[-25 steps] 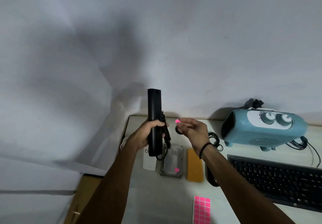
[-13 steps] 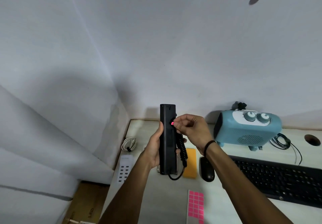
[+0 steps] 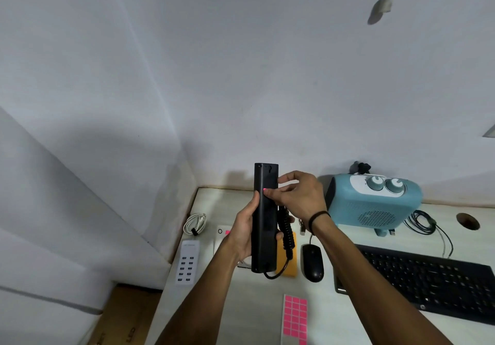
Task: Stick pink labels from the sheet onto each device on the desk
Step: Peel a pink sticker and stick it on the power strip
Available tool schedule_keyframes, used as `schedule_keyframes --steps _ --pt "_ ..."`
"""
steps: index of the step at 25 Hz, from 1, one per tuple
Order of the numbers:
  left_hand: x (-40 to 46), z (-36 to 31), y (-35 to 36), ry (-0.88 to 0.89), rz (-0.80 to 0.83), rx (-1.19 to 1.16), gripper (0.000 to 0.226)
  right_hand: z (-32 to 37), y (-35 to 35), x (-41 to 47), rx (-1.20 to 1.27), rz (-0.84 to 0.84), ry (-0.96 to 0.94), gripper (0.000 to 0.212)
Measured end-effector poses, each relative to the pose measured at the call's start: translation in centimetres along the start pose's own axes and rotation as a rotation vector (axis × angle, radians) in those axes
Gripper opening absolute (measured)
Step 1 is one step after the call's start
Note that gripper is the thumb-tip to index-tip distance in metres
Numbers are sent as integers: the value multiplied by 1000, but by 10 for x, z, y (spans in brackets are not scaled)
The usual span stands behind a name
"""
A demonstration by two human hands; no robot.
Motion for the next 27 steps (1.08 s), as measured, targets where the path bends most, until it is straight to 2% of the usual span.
schedule_keyframes --steps 3,6,8,9,11,13,17,22,27 --pt "0 -2 0 -7 9 26 87 -1 -1 6 -37 -21 26 42" --pt "-3 -5 0 -8 27 21 91 -6 -2 11 -152 -56 19 69" --pt "-5 -7 1 -23 45 37 93 -12 -2 14 -135 65 1 84" --pt "-5 -9 1 -24 47 55 92 -14 0 15 -84 162 -24 79" --pt "-4 -10 0 -26 37 95 90 -18 6 13 55 305 -92 52" --pt "-5 -11 4 -43 -5 125 84 -22 12 11 129 296 -116 36" --pt "-7 -12 11 -26 -93 109 64 -27 18 7 200 332 -100 32" --pt "1 -8 1 -28 -216 231 77 -26 23 3 257 388 -86 29" --pt "3 -7 -5 -34 -193 225 85 -35 25 6 279 384 -61 28"
Point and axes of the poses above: each hand's wrist, its own x-axis towards the middle knuckle, its own y-axis out of the palm, z = x × y, the point moved 1 cm from there along x, towards the middle knuckle, and after that the axes turned 13 degrees about -x, right-handed, at the moved point
